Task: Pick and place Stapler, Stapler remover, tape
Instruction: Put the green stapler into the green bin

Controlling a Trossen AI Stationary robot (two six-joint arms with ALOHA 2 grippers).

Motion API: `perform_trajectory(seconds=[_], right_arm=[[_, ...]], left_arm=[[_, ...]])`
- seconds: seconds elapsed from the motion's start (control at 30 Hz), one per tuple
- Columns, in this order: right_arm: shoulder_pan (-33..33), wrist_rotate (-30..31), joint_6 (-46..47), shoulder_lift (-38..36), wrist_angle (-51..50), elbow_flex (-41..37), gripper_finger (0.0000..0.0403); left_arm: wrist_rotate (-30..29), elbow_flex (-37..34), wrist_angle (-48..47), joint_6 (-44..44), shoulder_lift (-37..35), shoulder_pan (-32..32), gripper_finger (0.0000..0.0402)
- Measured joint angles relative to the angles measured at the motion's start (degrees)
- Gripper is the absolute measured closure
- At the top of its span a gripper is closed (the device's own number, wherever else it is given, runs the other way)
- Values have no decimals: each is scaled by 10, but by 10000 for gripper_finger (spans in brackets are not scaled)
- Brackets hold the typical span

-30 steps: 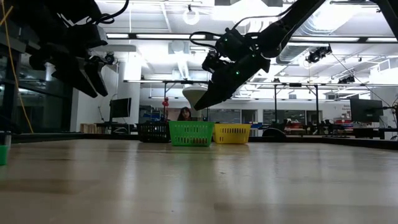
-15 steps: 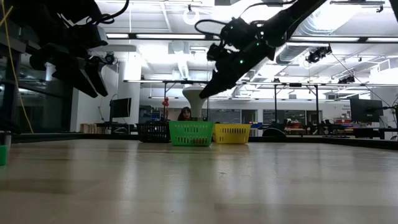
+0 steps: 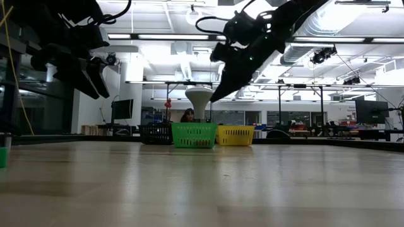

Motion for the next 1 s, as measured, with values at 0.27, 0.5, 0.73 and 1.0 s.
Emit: perform_trajectory(seconds=[0.27, 0.5, 0.73, 1.0], right_arm=[[20, 19, -6, 0, -46, 0, 239], [27, 25, -7, -9, -94, 0, 222], [29, 22, 4, -25, -162, 0, 223], [29, 21, 19, -25, -226, -1, 224]], left_arm=[[-7, 0, 0, 0, 0, 0, 192], [-8, 0, 0, -1, 0, 0, 192], [-8, 0, 2, -17, 1, 0, 192], [-8, 0, 0, -33, 1, 0, 192]])
